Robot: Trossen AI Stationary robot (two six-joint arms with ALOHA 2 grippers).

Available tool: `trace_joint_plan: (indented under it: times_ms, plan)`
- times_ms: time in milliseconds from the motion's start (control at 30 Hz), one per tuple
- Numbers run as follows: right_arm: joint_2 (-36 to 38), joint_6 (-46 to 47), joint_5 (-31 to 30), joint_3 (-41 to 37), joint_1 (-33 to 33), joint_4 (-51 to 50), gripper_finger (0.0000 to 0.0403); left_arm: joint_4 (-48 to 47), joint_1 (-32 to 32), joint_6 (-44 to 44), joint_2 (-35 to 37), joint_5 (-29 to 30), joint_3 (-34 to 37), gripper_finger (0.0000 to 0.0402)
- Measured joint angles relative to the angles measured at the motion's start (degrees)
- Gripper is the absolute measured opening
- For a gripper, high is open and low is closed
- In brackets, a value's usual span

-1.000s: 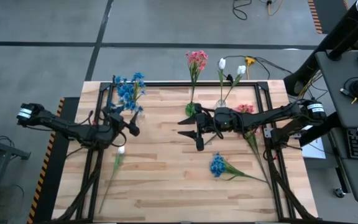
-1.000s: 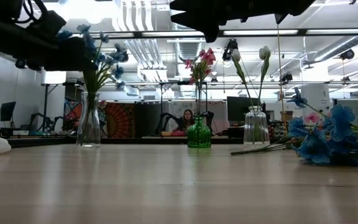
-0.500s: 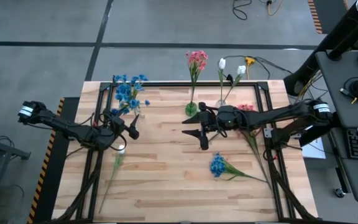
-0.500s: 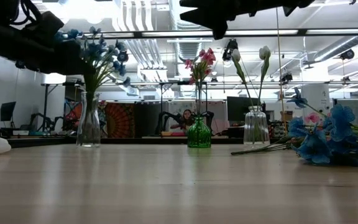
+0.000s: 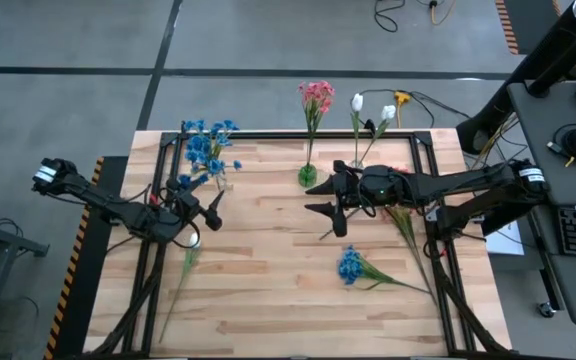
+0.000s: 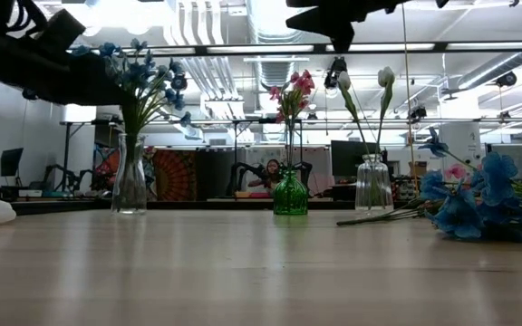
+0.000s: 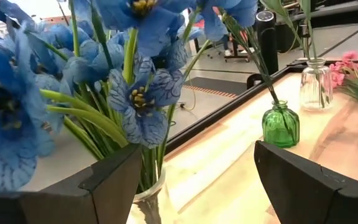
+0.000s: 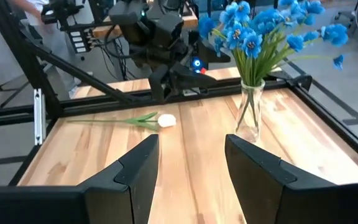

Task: Sort flowers into vase by color
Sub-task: Put the left blue flowers into the left transparent vase, then put the top pink flowers into the green vase

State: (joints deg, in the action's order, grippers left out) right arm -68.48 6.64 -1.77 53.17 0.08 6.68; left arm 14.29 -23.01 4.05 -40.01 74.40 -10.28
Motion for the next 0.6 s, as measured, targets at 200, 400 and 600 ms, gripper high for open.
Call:
trace_joint_plan:
  times_ms: [200, 400, 600]
  plan:
    - [2.8, 2.5, 0.0, 0.0, 0.0, -4.6, 0.0178, -2.9, -3.4, 0.2, 1.1, 2.0, 0.0, 0.0292]
    - [6.6, 6.6, 0.1, 0.0, 0.0, -12.6, 0.0178, -3.3, -8.6, 2.8, 1.1, 1.3, 0.0, 0.0292]
    - [10.0, 15.6, 0.4, 0.0, 0.0, -19.9, 0.0178, -3.6, -14.2, 8.1, 1.1, 1.1, 0.0, 0.0292]
